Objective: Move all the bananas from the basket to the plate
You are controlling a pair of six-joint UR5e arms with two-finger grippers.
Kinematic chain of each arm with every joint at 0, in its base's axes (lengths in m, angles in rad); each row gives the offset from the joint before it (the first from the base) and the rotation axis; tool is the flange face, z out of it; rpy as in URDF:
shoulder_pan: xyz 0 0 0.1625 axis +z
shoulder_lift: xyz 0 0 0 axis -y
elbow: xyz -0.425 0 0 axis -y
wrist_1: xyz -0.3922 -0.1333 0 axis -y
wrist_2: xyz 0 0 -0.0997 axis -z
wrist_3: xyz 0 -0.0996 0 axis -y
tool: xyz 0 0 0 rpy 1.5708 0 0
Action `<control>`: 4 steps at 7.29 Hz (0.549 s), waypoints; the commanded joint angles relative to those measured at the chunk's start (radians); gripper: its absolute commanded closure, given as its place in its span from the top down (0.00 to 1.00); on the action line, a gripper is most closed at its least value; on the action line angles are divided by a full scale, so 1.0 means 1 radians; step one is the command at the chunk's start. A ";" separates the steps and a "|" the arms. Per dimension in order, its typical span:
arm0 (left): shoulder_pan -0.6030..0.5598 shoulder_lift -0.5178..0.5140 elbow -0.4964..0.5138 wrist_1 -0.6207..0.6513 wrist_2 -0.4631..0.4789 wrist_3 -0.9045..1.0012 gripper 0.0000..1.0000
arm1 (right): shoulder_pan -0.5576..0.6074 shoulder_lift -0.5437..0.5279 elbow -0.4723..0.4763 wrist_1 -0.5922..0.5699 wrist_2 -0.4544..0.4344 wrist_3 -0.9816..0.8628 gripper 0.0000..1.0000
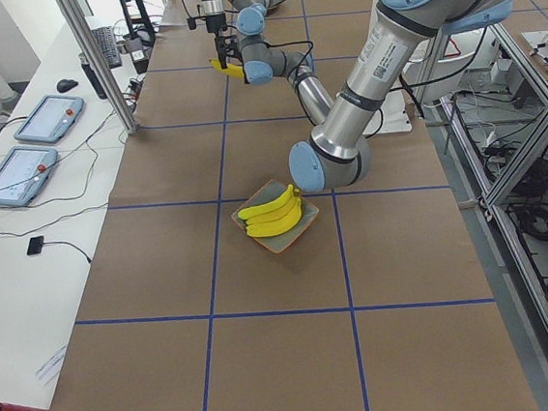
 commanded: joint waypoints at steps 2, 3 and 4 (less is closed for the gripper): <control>0.011 -0.006 0.017 -0.016 0.001 -0.006 0.99 | -0.018 0.000 0.031 0.009 0.000 0.013 0.00; 0.017 -0.015 0.023 -0.017 0.001 -0.024 0.99 | -0.018 0.000 0.031 0.009 0.000 0.013 0.00; 0.021 -0.032 0.049 -0.017 0.001 -0.024 0.99 | -0.018 0.000 0.034 0.008 0.001 0.015 0.00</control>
